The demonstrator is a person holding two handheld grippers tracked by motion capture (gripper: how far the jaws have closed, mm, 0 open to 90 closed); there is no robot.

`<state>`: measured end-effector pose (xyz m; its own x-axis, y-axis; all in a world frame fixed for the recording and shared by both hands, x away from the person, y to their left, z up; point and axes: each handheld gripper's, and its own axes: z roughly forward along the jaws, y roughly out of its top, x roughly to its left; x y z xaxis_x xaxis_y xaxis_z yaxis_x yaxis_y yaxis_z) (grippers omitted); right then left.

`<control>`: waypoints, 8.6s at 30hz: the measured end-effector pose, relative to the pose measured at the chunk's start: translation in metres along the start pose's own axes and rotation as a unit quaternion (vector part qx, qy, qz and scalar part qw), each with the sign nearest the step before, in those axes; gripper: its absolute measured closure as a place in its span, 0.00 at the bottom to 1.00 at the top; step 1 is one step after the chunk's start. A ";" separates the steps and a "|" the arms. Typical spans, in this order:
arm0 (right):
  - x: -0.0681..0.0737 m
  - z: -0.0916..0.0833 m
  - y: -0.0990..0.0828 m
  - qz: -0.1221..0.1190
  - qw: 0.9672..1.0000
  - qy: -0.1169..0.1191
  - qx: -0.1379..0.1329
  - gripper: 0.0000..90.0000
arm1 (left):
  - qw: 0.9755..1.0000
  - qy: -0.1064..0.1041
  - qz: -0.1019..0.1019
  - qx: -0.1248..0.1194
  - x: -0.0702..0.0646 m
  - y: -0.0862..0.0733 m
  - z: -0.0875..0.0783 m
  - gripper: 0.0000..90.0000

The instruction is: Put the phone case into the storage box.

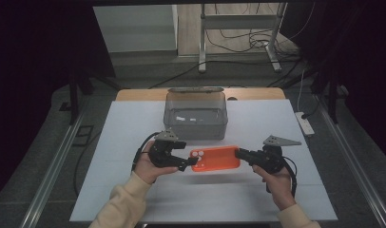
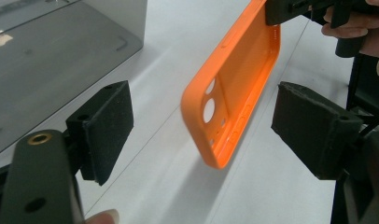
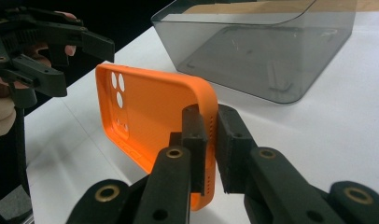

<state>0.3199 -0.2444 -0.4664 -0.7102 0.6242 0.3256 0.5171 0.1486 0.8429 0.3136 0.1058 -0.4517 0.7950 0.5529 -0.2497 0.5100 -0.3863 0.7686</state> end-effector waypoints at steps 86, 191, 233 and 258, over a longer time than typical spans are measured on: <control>0.004 -0.001 -0.003 -0.026 0.999 0.003 -0.018 0.61 | 0.996 -0.071 0.037 0.027 -0.005 -0.004 0.021 0.92; 0.042 0.027 0.035 -0.139 0.983 0.060 0.107 0.24 | 0.993 -0.064 0.076 0.061 -0.013 -0.001 0.027 0.91; 0.048 0.044 0.028 -0.184 0.957 0.111 0.193 0.73 | 0.986 -0.088 0.109 0.086 -0.022 -0.001 0.035 0.91; 0.050 0.046 0.023 -0.195 0.944 0.133 0.231 0.84 | 0.986 -0.100 0.108 0.080 -0.021 0.000 0.032 0.90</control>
<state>0.3184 -0.1740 -0.4504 -0.9526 0.2477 0.1767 0.3012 0.6846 0.6638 0.3072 0.0703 -0.4650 0.9312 0.2953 -0.2137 0.3547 -0.5997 0.7173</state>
